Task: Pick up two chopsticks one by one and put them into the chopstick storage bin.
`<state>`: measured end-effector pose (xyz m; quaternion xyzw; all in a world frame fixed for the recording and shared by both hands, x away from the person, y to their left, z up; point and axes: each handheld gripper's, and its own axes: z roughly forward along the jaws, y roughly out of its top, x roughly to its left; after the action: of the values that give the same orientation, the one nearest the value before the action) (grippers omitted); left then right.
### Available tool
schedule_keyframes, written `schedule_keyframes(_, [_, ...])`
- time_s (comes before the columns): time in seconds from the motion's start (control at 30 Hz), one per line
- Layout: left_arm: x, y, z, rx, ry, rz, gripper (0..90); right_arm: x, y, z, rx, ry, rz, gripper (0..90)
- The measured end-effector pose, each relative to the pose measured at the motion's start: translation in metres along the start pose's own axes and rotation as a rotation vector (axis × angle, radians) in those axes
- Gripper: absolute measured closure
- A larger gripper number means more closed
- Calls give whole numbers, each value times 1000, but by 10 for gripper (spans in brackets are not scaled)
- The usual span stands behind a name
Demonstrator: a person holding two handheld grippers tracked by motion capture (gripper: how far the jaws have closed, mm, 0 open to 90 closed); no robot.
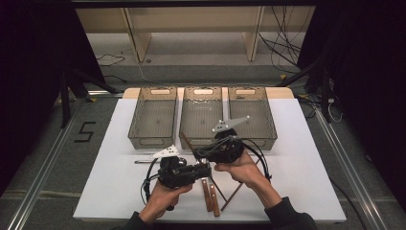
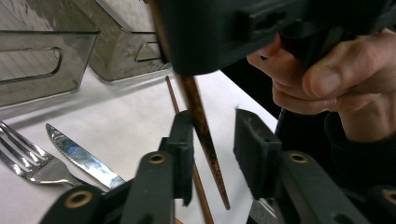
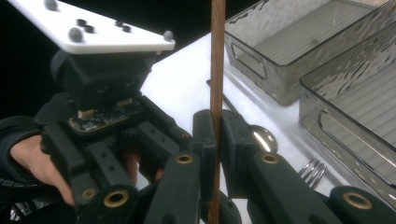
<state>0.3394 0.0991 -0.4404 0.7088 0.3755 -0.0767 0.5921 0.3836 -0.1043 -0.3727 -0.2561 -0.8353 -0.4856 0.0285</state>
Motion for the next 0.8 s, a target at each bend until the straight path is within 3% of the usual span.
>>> schedule_keyframes(0.13, [2,0,0,2,-2,-15,792,1,-1,-1,-5,1,-2,853])
schedule_keyframes(0.27, [5,1,-2,1,-17,-68,835,2,-2,-4,-18,0,-9,851])
schedule_keyframes(0.37, [1,4,-4,10,-27,-53,843,4,-2,-9,-35,6,-9,837])
schedule_keyframes(0.5, [-1,9,-9,16,-24,-33,844,7,-5,-20,-77,1,-29,668])
schedule_keyframes(0.6, [5,13,-17,12,-5,-35,845,8,-12,-34,-101,-18,-34,556])
schedule_keyframes(0.8, [20,24,-31,14,41,-39,844,10,-45,-55,-98,-149,-78,398])
